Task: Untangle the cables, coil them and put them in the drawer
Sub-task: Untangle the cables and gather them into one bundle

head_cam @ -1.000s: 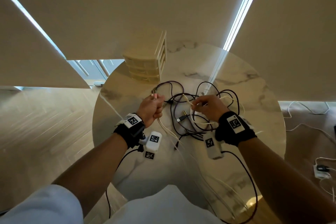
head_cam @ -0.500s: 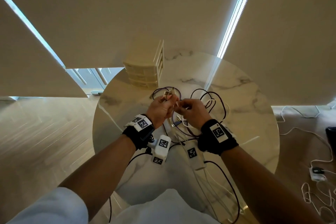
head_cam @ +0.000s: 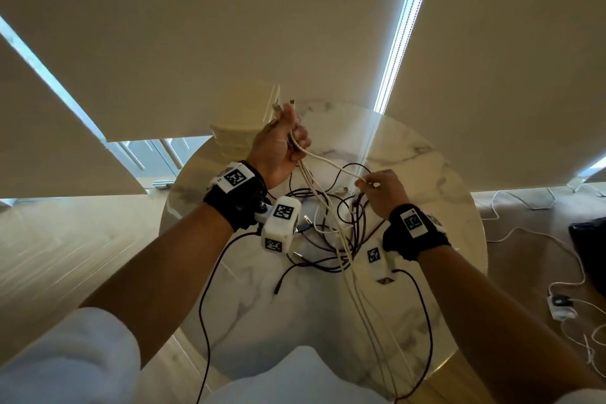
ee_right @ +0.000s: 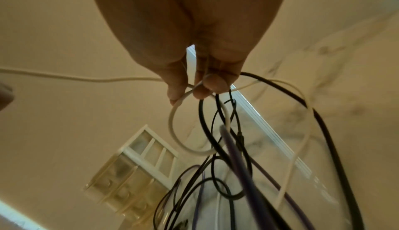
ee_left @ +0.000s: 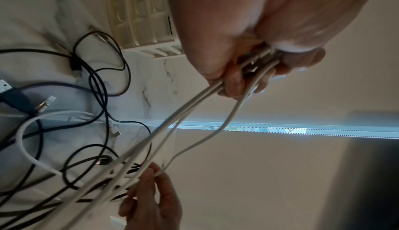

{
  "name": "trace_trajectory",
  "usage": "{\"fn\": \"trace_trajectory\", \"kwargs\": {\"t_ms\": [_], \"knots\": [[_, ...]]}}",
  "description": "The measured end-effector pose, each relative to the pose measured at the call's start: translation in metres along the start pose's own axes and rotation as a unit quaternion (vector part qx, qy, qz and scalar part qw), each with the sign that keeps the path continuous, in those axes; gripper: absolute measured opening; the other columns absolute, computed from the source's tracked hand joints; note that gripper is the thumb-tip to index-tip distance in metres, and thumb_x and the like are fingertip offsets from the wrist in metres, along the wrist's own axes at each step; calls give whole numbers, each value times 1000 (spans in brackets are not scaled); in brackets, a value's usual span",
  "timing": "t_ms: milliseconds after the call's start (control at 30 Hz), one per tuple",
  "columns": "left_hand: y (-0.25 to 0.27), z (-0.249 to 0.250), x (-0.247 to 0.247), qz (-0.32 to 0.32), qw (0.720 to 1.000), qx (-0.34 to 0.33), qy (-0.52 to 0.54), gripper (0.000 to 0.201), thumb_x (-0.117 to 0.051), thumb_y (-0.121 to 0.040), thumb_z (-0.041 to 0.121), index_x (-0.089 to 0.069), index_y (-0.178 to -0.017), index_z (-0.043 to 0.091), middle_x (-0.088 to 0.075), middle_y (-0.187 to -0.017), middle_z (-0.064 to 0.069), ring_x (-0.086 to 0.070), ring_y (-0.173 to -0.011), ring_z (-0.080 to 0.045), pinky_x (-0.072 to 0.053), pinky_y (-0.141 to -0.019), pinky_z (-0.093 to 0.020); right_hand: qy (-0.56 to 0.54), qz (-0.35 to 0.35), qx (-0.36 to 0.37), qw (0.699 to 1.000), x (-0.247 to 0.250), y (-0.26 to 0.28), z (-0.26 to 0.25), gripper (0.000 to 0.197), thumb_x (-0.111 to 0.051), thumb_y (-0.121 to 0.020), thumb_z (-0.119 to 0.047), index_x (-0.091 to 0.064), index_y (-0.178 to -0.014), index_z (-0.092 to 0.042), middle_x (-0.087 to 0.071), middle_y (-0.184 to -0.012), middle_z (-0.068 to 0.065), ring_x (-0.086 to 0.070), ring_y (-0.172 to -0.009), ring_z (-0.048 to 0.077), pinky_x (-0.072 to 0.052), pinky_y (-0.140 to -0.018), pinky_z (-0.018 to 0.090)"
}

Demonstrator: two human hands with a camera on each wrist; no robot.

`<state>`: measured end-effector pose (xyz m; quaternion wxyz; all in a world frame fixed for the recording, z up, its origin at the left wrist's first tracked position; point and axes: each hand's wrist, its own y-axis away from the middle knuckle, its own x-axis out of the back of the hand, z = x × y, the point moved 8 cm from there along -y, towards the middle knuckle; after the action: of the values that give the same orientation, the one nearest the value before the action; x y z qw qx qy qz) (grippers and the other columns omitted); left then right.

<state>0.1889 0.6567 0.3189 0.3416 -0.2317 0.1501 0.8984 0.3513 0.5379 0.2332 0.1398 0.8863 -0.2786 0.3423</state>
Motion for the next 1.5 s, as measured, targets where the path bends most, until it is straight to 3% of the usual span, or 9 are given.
{"fn": "trace_trajectory", "kwargs": {"t_ms": [100,300,500,600,700,867,1067,1233,1500], "knots": [[0,2,5,45,998,-3,-44,40,-60,-68,56,-38,-65,24,-31,-48,9,-29,-44,-7,-25,-44,-19,31,53,34,998,22,-8,-10,19,-63,-89,-16,-73,-96,0,-50,-76,-2,-53,-101,31,-37,-85,26],[6,19,-3,54,998,-33,-29,34,-61,-89,26,-43,-62,19,-26,-42,7,-29,-38,-9,-42,-50,-26,171,24,-33,984,47,-25,10,24,-50,-95,-20,-69,-100,-5,-52,-113,19,-57,-95,36,-45,-85,34],[6,29,4,78,981,-39,-174,38,-68,-86,15,-41,-61,21,-32,-47,10,-23,-37,-6,-23,-36,-17,67,23,-1,998,53,-14,-2,18,-63,-89,-20,-74,-97,-9,-70,-95,14,-60,-82,22,-42,-76,27],[12,19,-8,46,945,-25,-324,4,-67,-86,12,-65,-87,8,-61,-76,2,-40,-39,-13,-37,-36,-25,-25,29,30,999,62,-7,-23,12,-69,-84,-17,-75,-94,-12,-72,-82,10,-62,-70,16,-50,-75,26],[18,0,-35,-22,930,-40,-365,12,-68,-84,4,-67,-73,10,-68,-111,-7,-63,-73,-31,-55,-68,-41,-102,20,84,991,70,7,-58,11,-67,-84,-4,-73,-86,-13,-69,-66,-8,-62,-58,2,-47,-62,10],[9,-28,-50,-52,927,-34,-371,18,-80,-72,12,-72,-86,21,-71,-71,8,-69,-74,-10,-56,-83,-36,-154,3,149,977,76,20,-96,11,-69,-81,3,-69,-81,-8,-67,-70,-7,-63,-58,-4,-48,-60,11],[-4,-15,1,87,832,-32,-548,20,-69,-70,10,-55,-56,15,-51,-57,8,-47,-58,-8,-35,-48,-11,-274,152,114,943,123,15,-79,31,-61,-76,13,-61,-69,-17,-69,-63,-8,-66,-61,4,-49,-54,17],[4,-2,-24,29,911,-116,-394,17,-73,-68,3,-66,-73,17,-65,-75,5,-59,-65,-7,-51,-65,-24,-197,45,166,965,98,18,-111,16,-67,-80,6,-63,-79,-9,-68,-72,-2,-65,-60,-2,-49,-58,13],[-5,-12,-42,2,892,-122,-435,26,-70,-84,17,-66,-59,22,-61,-59,7,-57,-60,-1,-51,-67,-29,-278,61,226,932,96,31,-130,18,-69,-82,-2,-63,-94,-15,-70,-81,-7,-67,-79,9,-52,-72,20]]}}
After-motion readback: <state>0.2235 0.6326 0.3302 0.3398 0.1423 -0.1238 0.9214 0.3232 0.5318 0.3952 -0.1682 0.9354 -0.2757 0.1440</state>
